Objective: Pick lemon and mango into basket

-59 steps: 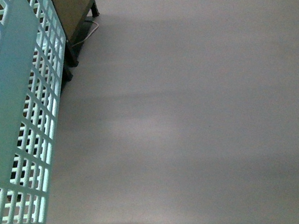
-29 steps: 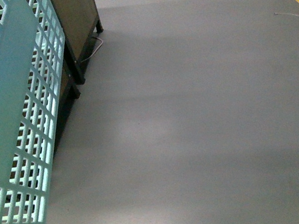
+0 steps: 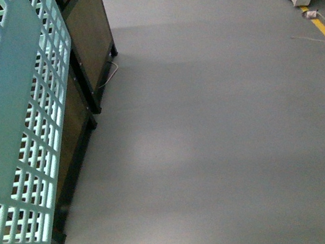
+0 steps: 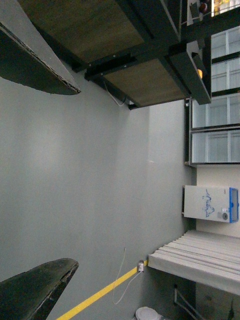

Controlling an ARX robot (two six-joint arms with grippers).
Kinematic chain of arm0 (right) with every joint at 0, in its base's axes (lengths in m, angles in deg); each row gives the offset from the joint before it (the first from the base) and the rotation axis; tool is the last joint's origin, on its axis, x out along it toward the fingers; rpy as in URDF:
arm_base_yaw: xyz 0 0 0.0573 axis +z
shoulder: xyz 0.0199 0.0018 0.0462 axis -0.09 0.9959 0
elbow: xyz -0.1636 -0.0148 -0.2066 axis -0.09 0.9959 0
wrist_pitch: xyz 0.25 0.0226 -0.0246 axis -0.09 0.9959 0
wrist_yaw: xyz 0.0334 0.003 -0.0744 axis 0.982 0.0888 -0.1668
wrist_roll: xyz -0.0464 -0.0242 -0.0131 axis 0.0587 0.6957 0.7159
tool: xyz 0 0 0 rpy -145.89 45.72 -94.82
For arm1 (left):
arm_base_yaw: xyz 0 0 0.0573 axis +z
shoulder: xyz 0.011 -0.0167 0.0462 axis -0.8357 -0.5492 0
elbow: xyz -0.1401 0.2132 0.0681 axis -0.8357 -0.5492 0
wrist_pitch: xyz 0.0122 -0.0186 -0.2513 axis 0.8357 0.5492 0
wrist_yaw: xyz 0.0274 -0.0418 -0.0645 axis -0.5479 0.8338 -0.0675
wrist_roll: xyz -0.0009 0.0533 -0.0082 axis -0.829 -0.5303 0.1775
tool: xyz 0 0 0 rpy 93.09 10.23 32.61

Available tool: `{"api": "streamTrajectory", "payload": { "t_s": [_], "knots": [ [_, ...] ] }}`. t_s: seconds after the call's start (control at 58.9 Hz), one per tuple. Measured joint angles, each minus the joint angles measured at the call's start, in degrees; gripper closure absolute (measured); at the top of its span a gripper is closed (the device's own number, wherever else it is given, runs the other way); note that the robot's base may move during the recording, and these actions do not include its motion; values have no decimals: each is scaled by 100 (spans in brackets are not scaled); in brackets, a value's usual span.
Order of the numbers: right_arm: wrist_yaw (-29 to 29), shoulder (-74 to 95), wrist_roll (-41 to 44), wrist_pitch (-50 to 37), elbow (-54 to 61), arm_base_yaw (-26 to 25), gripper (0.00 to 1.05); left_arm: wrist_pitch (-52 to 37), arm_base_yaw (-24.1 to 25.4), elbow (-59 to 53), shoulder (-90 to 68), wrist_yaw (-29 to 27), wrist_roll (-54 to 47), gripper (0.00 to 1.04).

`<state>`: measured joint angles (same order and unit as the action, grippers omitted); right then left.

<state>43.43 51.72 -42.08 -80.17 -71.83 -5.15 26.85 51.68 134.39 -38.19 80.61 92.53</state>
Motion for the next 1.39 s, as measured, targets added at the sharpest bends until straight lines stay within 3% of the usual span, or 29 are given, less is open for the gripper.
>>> {"api": "streamTrajectory", "payload": {
  "t_s": [1.392],
  "knots": [
    [-13,-4,0,-7,0,0,9,0,-13,17,-7,15,26,76]
  ]
}}
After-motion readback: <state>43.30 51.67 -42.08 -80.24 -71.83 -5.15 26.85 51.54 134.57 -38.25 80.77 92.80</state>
